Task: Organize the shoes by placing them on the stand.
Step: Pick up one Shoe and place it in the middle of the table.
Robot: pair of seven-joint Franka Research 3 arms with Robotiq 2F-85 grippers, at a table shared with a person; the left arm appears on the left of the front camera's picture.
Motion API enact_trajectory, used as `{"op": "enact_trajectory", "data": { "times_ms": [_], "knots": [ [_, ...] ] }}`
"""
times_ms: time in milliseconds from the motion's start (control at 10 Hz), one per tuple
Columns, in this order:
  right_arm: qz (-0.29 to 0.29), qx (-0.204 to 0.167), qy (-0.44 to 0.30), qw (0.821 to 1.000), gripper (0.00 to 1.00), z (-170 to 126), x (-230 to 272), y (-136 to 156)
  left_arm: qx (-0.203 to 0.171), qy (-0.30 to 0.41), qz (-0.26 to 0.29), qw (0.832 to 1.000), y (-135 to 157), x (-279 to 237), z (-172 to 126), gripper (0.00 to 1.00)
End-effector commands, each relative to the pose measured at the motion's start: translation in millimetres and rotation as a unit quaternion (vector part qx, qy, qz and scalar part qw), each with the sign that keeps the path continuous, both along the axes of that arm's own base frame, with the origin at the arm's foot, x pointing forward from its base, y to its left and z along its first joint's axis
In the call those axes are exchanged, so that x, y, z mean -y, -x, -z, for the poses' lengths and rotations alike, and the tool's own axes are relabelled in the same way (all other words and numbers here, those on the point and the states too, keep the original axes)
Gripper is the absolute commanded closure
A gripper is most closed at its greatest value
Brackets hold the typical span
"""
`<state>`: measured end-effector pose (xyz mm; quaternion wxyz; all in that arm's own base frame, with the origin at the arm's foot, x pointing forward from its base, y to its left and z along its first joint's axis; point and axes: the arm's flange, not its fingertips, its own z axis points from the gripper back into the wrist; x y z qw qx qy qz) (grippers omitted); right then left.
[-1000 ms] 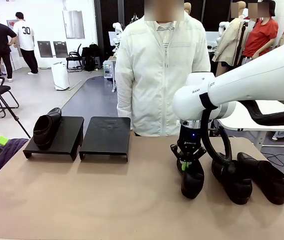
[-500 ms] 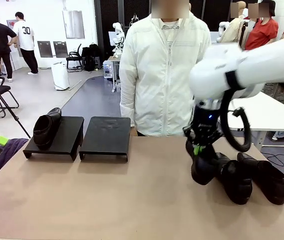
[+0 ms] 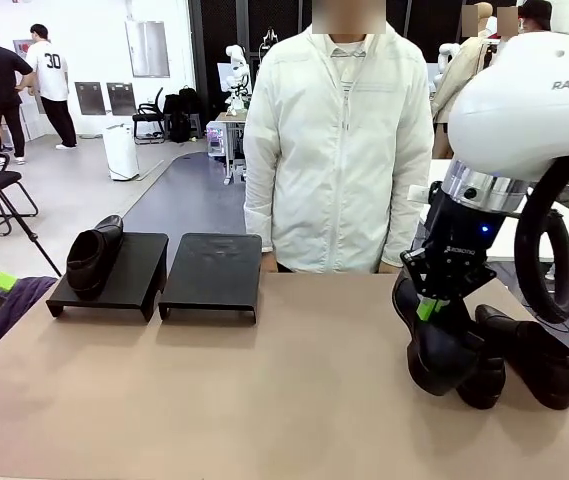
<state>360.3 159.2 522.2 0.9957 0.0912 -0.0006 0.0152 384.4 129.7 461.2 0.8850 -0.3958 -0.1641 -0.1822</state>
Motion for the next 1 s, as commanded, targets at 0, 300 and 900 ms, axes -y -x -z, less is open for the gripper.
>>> {"op": "enact_trajectory", "data": {
  "times_ms": [0,300,900],
  "knots": [
    [0.004,0.001,0.005,1.000,1.00,-8,-5,-22,-0.002,-0.001,0.001,1.000,3,-1,-1,0.00],
    [-0.067,0.031,0.043,0.996,1.00,27,-64,-3,-0.002,-0.001,0.001,1.000,3,-1,-1,0.00],
    [-0.031,0.094,0.044,0.994,1.00,103,-233,-17,-0.002,-0.001,0.001,1.000,3,-1,-1,0.00]
  ]
}}
